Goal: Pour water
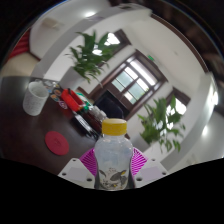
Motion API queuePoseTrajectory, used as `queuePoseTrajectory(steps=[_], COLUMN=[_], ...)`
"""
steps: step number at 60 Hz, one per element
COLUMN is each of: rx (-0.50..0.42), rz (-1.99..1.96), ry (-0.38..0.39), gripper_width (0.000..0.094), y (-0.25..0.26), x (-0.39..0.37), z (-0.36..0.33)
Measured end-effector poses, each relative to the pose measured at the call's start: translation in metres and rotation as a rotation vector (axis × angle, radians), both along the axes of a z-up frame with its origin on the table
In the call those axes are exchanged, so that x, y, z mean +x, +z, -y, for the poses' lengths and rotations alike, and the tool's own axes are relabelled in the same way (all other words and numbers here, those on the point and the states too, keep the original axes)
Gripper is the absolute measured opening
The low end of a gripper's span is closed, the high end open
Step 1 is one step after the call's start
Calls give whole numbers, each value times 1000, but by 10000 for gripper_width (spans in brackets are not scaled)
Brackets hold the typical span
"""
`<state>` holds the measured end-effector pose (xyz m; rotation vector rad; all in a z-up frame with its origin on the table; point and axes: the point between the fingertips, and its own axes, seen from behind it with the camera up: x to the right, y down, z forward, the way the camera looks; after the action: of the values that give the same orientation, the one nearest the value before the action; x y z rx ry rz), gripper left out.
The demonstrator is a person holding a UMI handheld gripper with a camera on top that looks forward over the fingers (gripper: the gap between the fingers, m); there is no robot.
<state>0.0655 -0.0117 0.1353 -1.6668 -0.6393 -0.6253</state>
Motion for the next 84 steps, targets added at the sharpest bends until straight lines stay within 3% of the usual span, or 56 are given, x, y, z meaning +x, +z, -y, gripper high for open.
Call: queuePoseTrajectory(steps=[12,28,40,50,58,65,73,78,84], rx=[27,71,116,102,109,9,-58,-142,-170], rz=[405,895,1275,1292,1064,603,44,-279,-552], ry=[139,236,238,220,246,268,192,211,191], gripper_width=[386,391,391,391,391,414,411,409,410], y=[15,8,1,-4,-6,-6,-11,4,-5], x=[-103,-195,-195,-188,-189,-188,-175,-177,-166], z=[-21,-46,-53,-59,-49,-44,-36,-50,-50])
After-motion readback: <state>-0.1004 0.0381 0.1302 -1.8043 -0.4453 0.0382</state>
